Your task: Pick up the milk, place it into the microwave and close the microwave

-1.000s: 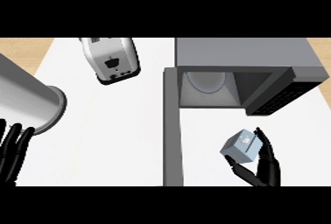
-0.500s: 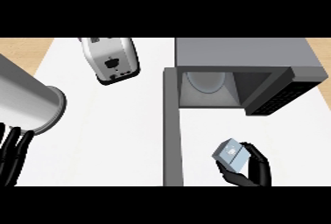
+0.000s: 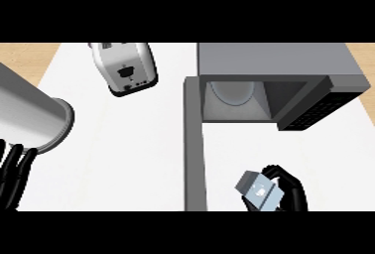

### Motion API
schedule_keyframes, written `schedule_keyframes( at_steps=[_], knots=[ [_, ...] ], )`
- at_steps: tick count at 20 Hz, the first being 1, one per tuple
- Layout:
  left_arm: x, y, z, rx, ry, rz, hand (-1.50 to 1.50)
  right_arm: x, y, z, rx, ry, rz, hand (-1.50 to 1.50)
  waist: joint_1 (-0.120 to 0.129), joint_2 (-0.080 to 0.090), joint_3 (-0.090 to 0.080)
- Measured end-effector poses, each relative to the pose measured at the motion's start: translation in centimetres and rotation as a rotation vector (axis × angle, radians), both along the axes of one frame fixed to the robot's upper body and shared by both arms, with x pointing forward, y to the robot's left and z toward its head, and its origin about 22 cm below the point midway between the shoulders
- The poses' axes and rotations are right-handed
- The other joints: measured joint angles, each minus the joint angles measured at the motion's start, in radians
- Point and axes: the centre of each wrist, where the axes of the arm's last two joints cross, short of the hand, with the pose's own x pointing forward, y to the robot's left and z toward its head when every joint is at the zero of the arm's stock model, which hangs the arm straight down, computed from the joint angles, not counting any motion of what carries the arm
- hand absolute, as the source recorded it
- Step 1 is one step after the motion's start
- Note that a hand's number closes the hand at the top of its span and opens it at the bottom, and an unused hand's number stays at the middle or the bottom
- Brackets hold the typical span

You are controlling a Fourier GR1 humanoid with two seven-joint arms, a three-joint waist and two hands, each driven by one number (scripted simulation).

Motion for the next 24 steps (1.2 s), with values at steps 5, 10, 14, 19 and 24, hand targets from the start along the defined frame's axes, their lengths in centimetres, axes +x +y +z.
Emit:
schedule_keyframes(
  at_steps=[5, 10, 14, 19, 24],
  knots=[
    [0.3, -0.1, 0.4, -0.004, 0.018, 0.007, -1.50, -0.2, 0.3, 1.3, -0.010, -0.013, 0.049, 1.50, 0.000, 0.000, 0.000],
    [0.1, 0.7, 0.4, -0.011, 0.024, 0.012, -1.50, 2.3, 1.7, 3.3, -0.030, -0.039, 0.036, 1.50, 0.001, 0.001, 0.000],
    [0.0, 1.7, 0.5, -0.011, 0.026, 0.015, -1.50, 4.7, 3.6, 5.0, -0.073, -0.044, 0.034, 1.50, 0.004, 0.001, 0.000],
    [0.1, 2.8, 0.2, -0.009, 0.034, 0.020, -1.50, 8.9, 5.4, 8.4, -0.154, -0.027, 0.005, 1.50, 0.007, 0.001, 0.000],
    [0.2, 3.4, 0.0, -0.001, 0.042, 0.012, -1.50, 13.5, 6.4, 10.3, -0.244, 0.023, -0.067, 1.50, 0.014, 0.003, 0.000]
  ],
)
